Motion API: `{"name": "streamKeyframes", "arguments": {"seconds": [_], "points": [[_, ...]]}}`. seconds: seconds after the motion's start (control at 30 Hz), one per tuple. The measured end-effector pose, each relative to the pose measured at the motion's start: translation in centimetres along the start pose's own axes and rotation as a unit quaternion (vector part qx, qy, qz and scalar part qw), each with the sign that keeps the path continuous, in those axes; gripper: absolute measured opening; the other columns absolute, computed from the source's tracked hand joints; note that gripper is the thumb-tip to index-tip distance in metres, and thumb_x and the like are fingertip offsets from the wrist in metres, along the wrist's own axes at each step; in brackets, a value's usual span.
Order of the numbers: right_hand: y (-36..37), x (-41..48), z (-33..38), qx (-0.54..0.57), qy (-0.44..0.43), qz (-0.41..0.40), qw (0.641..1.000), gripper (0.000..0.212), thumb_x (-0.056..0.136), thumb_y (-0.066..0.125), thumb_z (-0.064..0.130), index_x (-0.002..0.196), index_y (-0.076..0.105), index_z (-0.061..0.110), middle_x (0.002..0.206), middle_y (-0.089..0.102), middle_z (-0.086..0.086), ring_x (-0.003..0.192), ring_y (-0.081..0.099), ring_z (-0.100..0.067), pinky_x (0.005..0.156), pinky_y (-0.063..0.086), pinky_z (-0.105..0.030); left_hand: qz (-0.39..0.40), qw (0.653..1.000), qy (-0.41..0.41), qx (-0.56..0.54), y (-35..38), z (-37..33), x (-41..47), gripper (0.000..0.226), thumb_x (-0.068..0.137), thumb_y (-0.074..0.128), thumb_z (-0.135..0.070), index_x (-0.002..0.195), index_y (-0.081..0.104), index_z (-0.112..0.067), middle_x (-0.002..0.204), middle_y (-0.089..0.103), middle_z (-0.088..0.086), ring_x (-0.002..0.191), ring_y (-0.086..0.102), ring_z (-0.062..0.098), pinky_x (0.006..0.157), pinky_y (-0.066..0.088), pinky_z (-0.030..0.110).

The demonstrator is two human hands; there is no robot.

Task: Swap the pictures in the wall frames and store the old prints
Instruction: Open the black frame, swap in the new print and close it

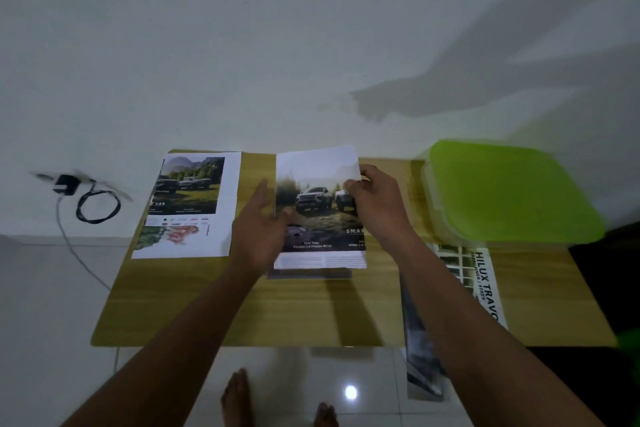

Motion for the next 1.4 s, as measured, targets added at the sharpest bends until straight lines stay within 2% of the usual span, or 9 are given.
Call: {"name": "streamKeyframes", "arguments": {"seconds": [0.1,0.2,0.33,0.47,0.6,0.8,1.0,1.2,1.4], "points": [[-1.1,-0.7,-1.0,0.03,-0.003,-0.003,1.0,0.032,0.097,0.058,0.008,0.126,0.055,0.022,0.095,0.072,-0.006,0.083,0.067,-0.012,0.07,0.052,-0.022,0.074,0.997,-0.014,-0.036,0.0,-0.1,0.5,0.073,0.09,0.066,-0.01,0.15,0.03,-0.029,0.135,0.058,0.005,0.111,0.061,0.017,0.077,0.053,0.023],[-2.4,-1.5,-2.9,0.014,-0.006,-0.048,0.999,0.037,0.094,0.064,0.015,0.128,0.05,0.024,0.094,0.071,-0.008,0.089,0.068,-0.018,0.078,0.054,-0.035,0.099,0.994,-0.004,-0.04,1.0,-0.5,-0.1,0.069,0.088,0.067,-0.005,0.147,0.037,-0.026,0.104,0.067,0.001,0.09,0.062,0.004,0.059,0.05,0.014],[-5.1,-3.3,-6.5,0.022,0.028,-0.055,0.998,0.034,0.091,0.069,0.019,0.12,0.058,0.034,0.096,0.074,0.0,0.092,0.071,-0.018,0.084,0.058,-0.05,0.134,0.991,0.005,-0.018,4.1,0.1,-1.3,0.073,0.085,0.07,-0.002,0.146,0.039,-0.025,0.09,0.07,-0.004,0.084,0.068,0.014,0.064,0.055,0.025],[-9.3,-5.4,-10.3,-0.053,0.046,-0.047,0.996,0.056,0.091,0.068,0.009,0.141,0.051,0.026,0.114,0.068,0.0,0.101,0.065,-0.014,0.091,0.054,-0.035,0.177,0.984,0.014,0.009,9.2,0.7,-2.9,0.076,0.081,0.07,0.001,0.142,0.041,-0.033,0.088,0.072,-0.004,0.08,0.068,0.01,0.066,0.055,0.023],[-13.5,-7.2,-14.7,-0.118,0.09,-0.071,0.986,0.057,0.09,0.068,0.009,0.142,0.051,0.023,0.107,0.068,-0.002,0.094,0.066,-0.018,0.081,0.055,-0.035,0.22,0.975,-0.022,0.004,15.4,1.7,-5.1,0.075,0.079,0.067,0.009,0.138,0.045,-0.033,0.067,0.06,-0.014,0.065,0.06,0.006,0.057,0.045,0.02],[-17.5,-8.0,-20.1,-0.184,0.144,-0.123,0.965,0.046,0.087,0.07,0.008,0.131,0.058,0.017,0.102,0.067,-0.004,0.095,0.066,-0.022,0.081,0.056,-0.037,0.259,0.963,0.0,0.081,22.4,2.8,-7.2,0.07,0.076,0.072,-0.001,0.135,0.054,-0.033,0.074,0.064,-0.009,0.077,0.067,0.022,0.07,0.059,0.045],[-19.0,-6.8,-23.0,-0.285,0.12,-0.106,0.945,0.034,0.088,0.07,0.018,0.121,0.063,0.015,0.109,0.064,-0.01,0.101,0.06,-0.027,0.081,0.049,-0.033,0.204,0.939,0.11,0.253,25.4,3.0,-7.1,0.051,0.075,0.075,-0.024,0.123,0.058,-0.027,0.087,0.062,0.0,0.081,0.059,0.023,0.06,0.042,0.03],[-19.0,-7.7,-23.7,-0.42,0.04,-0.039,0.906,0.041,0.092,0.065,0.025,0.129,0.059,0.009,0.139,0.053,-0.014,0.128,0.043,-0.033,0.106,0.041,-0.042,0.204,0.88,0.243,0.353,26.1,4.4,-7.5,0.069,0.075,0.076,-0.036,0.135,0.054,-0.008,0.132,0.056,0.016,0.119,0.05,0.038,0.091,0.046,0.043],[-19.0,-7.4,-23.3,-0.423,0.049,-0.014,0.905,0.045,0.095,0.064,0.027,0.134,0.056,0.007,0.145,0.049,-0.014,0.134,0.042,-0.031,0.108,0.038,-0.039,0.226,0.842,0.256,0.417,26.6,4.7,-6.9,0.067,0.083,0.065,-0.048,0.139,0.05,-0.014,0.146,0.046,0.012,0.131,0.042,0.033,0.103,0.038,0.042]]}}
Point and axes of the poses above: each hand's wrist, its own x-axis towards the middle knuckle, its own y-axis out of the palm, z = x × y, the point moved 2 cm from there along x, towards the middle knuckle
